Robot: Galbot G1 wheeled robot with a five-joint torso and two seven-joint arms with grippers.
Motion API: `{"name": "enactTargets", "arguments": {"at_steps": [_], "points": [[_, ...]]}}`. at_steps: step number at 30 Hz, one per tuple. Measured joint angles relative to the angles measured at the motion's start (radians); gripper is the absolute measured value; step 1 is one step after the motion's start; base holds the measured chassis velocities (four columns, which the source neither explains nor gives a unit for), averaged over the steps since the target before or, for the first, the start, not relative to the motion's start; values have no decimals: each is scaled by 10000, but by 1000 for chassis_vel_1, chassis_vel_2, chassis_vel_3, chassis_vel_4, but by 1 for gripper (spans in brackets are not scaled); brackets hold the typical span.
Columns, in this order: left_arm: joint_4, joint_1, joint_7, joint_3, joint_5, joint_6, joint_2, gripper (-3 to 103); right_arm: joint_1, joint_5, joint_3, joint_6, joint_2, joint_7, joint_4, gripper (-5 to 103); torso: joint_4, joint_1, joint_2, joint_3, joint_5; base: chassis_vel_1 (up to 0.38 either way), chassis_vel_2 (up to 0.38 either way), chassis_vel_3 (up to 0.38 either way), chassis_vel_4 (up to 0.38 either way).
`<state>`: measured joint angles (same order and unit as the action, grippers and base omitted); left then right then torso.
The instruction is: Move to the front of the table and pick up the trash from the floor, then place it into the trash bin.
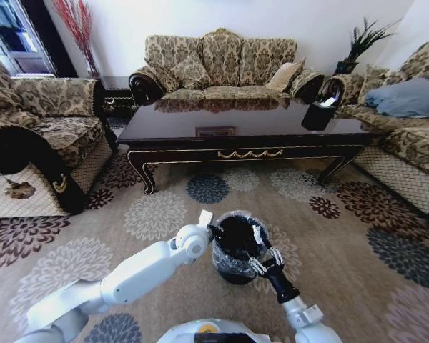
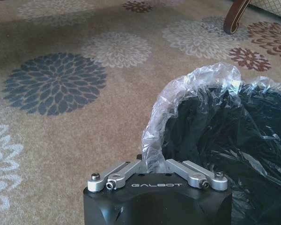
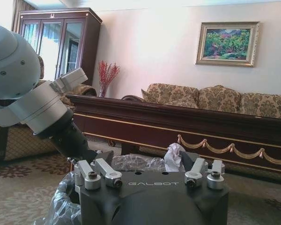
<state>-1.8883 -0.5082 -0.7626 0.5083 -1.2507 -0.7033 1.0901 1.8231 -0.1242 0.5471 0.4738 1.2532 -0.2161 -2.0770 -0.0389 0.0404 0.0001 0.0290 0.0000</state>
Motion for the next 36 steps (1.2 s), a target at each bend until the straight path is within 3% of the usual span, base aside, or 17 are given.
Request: {"name": "enactTargets", "arguments": {"at_steps": [3, 4, 6, 9, 12, 14, 15, 17, 21, 29, 36], "points": [[0, -15, 0, 18, 12, 0, 11, 3, -69, 267, 25, 155, 12, 150, -11, 94, -1, 0, 1, 0, 0, 0, 0, 0, 0], [0, -15, 0, 18, 12, 0, 11, 3, -69, 267, 25, 155, 12, 150, -11, 94, -1, 0, 1, 0, 0, 0, 0, 0, 0], [6, -34, 0, 40, 22, 0, 19, 3, -208, 1239, 247, 476, 54, 223, -14, 100, 1, 0, 0, 0, 0, 0, 0, 0, 0], [24, -36, 0, 63, 29, -1, 43, 3, -150, 1717, 350, 566, 9, 13, -69, 100, 2, 0, 0, 0, 4, 0, 0, 0, 0], [83, 13, 0, 78, 26, -1, 110, 3, 470, 346, -22, -337, -183, -426, -699, 100, -3, 0, 1, 0, 1, 0, 0, 0, 0], [98, 28, 0, 79, 20, -1, 127, 3, 589, 304, -74, -638, -183, -333, -853, 100, -5, 0, 1, -1, -3, 0, 0, 0, 0], [107, 40, 1, 80, 14, 0, 136, 3, 559, 645, 12, -540, -139, -355, -854, 100, -4, 0, 0, -1, -4, 0, 0, 0, 0], [140, 60, 1, 82, 2, 0, 139, 3, 301, 1148, 349, 74, -96, -1113, -703, 100, 7, 0, 0, -1, 5, 0, 0, 0, 0], [169, 68, 4, 82, -9, -1, 129, 3, 364, 1645, 338, -134, -70, -477, -883, 100, 0, 0, 0, 0, -2, 0, 0, 0, 0], [161, 11, 49, -145, 1, 0, -74, 3, 148, 359, -35, -189, 73, 314, -642, 100, -2, 0, 0, 0, -1, 0, 0, 0, 0], [-503, -195, 131, -1495, -17, -125, -985, 3, -833, -2035, 509, -1105, -126, 1306, -679, 100, -2, 0, 0, 0, -2, 0, 0, 0, 0]]}}
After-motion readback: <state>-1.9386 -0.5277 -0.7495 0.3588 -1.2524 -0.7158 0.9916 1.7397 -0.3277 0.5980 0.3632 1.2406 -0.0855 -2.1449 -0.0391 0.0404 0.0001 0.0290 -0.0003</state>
